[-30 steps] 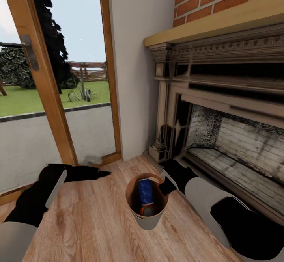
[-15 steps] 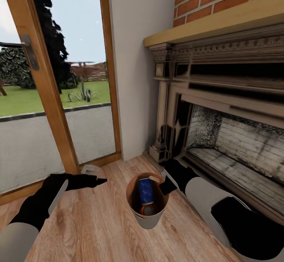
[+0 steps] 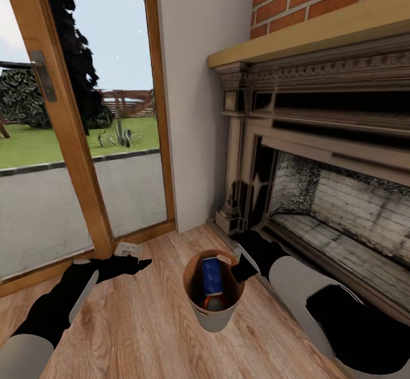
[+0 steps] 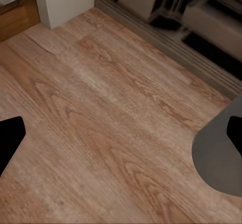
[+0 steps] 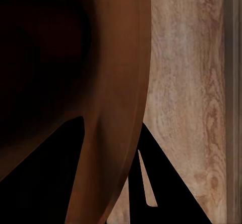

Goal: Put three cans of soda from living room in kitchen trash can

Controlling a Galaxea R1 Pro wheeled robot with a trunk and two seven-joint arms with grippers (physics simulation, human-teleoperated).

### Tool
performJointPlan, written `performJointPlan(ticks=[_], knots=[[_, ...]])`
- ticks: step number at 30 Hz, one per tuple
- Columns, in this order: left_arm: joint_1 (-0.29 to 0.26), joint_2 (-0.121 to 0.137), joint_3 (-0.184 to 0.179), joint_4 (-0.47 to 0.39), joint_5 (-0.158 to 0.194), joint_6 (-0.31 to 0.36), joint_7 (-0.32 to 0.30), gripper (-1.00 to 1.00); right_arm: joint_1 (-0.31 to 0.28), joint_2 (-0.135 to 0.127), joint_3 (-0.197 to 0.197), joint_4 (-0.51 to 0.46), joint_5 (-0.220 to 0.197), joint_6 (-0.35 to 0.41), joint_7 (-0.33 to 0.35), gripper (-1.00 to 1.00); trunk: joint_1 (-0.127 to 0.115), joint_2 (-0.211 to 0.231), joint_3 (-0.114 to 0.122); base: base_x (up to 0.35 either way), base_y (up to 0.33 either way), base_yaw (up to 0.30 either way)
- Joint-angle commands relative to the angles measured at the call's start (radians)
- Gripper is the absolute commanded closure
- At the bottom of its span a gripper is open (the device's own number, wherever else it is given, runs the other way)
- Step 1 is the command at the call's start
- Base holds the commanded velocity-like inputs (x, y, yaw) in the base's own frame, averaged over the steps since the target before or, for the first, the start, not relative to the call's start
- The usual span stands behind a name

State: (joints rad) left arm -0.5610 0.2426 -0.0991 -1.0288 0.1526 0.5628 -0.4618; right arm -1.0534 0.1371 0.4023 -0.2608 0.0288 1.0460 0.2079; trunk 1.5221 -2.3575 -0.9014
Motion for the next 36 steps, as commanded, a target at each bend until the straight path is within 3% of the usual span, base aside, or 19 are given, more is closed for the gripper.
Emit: performJointPlan(ticks=[1, 5, 10, 15, 20, 32, 36], knots=[[0.001, 0.000, 0.000, 0.000, 0.000, -0.003, 0.001, -1.00, 0.000, -0.001, -0.006, 0.000, -0.018, 0.001, 0.002, 1.00, 0.000, 0.000, 0.000, 0.000, 0.000, 0.000], [0.006, 0.000, 0.000, 0.010, -0.001, -0.050, 0.003, -1.00, 0.000, -0.022, -0.007, 0.002, -0.018, 0.001, 0.004, 1.00, 0.000, 0.000, 0.000, 0.000, 0.000, 0.000], [0.016, -0.001, 0.000, 0.062, -0.001, -0.115, 0.004, -1.00, 0.000, -0.059, -0.041, 0.003, -0.018, 0.001, 0.038, 1.00, 0.000, 0.000, 0.000, 0.000, 0.000, 0.000], [0.018, -0.001, -0.001, 0.076, -0.001, -0.144, 0.005, -1.00, 0.000, -0.076, -0.049, 0.022, -0.018, 0.001, 0.051, 1.00, 0.011, -0.021, -0.009, 0.000, 0.000, 0.000], [0.018, -0.001, -0.001, 0.106, -0.001, -0.184, 0.005, -1.00, 0.000, -0.083, -0.049, 0.034, -0.018, 0.001, 0.053, 1.00, 0.031, -0.056, -0.025, 0.000, 0.000, 0.000], [0.018, 0.000, -0.001, 0.122, -0.001, -0.206, 0.005, -1.00, 0.000, -0.085, -0.047, 0.038, -0.017, -0.001, 0.053, 1.00, 0.077, -0.140, -0.063, 0.000, 0.000, 0.000], [0.018, 0.000, -0.001, 0.123, -0.001, -0.220, 0.005, -1.00, 0.000, -0.085, -0.047, 0.038, -0.017, -0.002, 0.053, 1.00, 0.080, -0.143, -0.078, 0.000, 0.000, 0.000]])
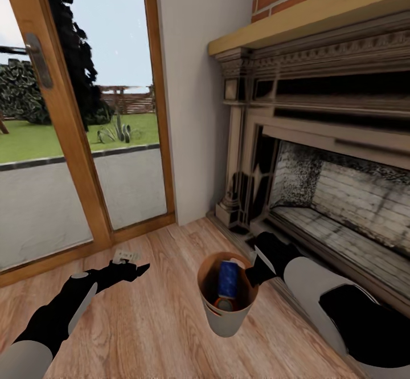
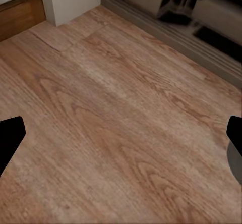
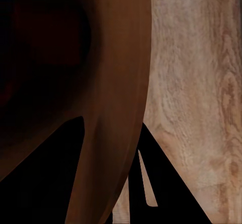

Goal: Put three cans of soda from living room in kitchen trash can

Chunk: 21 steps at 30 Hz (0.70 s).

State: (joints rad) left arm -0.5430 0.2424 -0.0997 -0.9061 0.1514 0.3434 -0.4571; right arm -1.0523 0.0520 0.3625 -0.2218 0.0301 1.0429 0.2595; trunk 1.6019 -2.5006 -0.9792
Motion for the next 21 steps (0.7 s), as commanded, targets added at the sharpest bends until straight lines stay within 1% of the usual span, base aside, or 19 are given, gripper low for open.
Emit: performJointPlan(ticks=[1, 6, 12, 17, 21], knots=[[0.000, 0.000, 0.000, 0.000, 0.000, -0.001, 0.000, -1.00, -0.001, 0.001, -0.007, -0.001, -0.018, 0.001, 0.001, 1.00, 0.000, 0.000, -0.004, 0.000, 0.000, 0.000], [0.000, 0.000, 0.000, 0.001, -0.001, -0.004, 0.001, -1.00, 0.000, 0.000, -0.008, -0.001, -0.018, 0.000, 0.001, 1.00, 0.002, -0.002, -0.023, 0.000, 0.000, 0.000], [0.000, -0.001, 0.000, 0.025, 0.000, -0.031, 0.001, -1.00, 0.000, -0.002, -0.008, -0.001, -0.017, 0.000, 0.001, 1.00, 0.005, -0.003, -0.046, 0.000, 0.000, 0.000], [0.000, -0.001, 0.001, 0.046, 0.000, -0.041, 0.000, -1.00, 0.003, -0.002, -0.008, -0.001, -0.016, -0.002, 0.001, 1.00, 0.007, -0.004, -0.066, 0.000, 0.000, 0.000], [0.000, -0.001, 0.001, 0.052, 0.000, -0.045, 0.000, -1.00, 0.006, -0.012, -0.007, -0.001, -0.015, -0.003, 0.001, 1.00, 0.009, -0.005, -0.081, 0.000, 0.000, 0.000]])
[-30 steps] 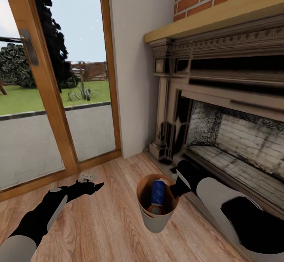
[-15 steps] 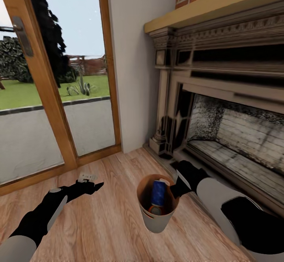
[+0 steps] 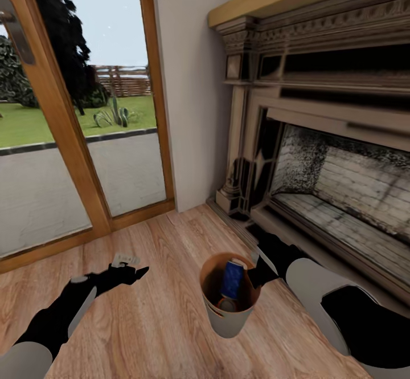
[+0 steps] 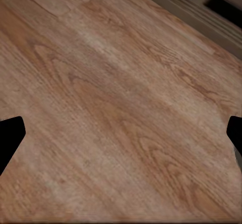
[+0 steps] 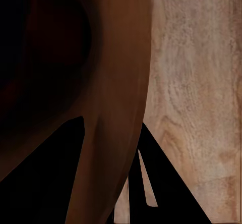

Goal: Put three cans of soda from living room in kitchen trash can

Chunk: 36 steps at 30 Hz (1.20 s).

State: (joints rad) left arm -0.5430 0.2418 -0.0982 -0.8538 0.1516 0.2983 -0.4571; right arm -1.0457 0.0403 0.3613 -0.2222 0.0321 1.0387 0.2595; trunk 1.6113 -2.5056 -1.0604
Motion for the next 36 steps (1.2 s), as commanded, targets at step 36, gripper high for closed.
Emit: performJointPlan(ticks=[36], knots=[[0.000, 0.000, -0.001, 0.006, -0.001, -0.004, 0.000, -1.00, 0.003, -0.013, -0.004, -0.002, -0.009, 0.001, 0.003, 1.00, 0.012, -0.006, -0.104, 0.000, 0.000, 0.000]])
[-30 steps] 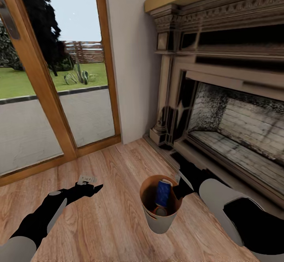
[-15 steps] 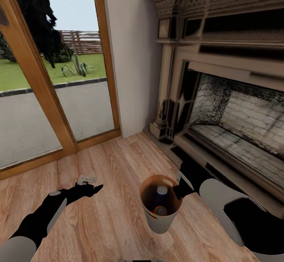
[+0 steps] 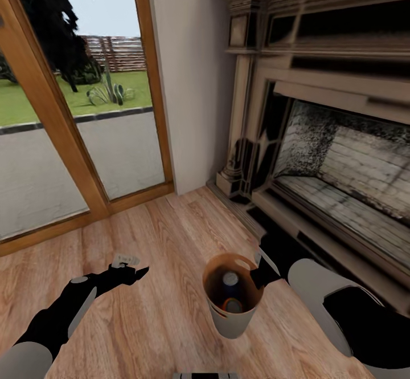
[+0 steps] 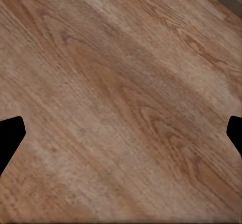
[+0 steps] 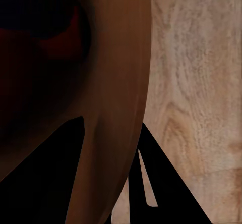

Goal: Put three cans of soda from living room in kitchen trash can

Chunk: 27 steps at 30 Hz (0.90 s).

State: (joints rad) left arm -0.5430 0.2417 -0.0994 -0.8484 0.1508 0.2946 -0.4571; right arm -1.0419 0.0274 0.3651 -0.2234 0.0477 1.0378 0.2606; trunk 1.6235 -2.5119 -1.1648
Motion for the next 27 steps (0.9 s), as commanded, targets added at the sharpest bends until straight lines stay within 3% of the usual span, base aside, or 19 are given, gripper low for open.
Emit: performJointPlan(ticks=[1, 15, 27], knots=[[0.000, 0.000, 0.000, 0.000, 0.000, 0.000, 0.000, -1.00, 0.000, 0.000, -0.008, -0.001, -0.025, 0.002, 0.002, 1.00, 0.000, 0.000, -0.004, 0.000, 0.000, 0.000], [0.000, 0.000, 0.000, 0.000, 0.000, 0.000, 0.000, -1.00, 0.005, 0.002, -0.006, -0.002, -0.025, 0.002, 0.002, 1.00, 0.007, -0.004, -0.058, 0.000, 0.000, 0.000], [0.000, 0.000, 0.000, 0.018, 0.001, -0.005, 0.000, -1.00, 0.005, -0.014, -0.009, -0.008, -0.022, 0.002, 0.002, 1.00, 0.007, -0.004, -0.058, 0.000, 0.000, 0.000]])
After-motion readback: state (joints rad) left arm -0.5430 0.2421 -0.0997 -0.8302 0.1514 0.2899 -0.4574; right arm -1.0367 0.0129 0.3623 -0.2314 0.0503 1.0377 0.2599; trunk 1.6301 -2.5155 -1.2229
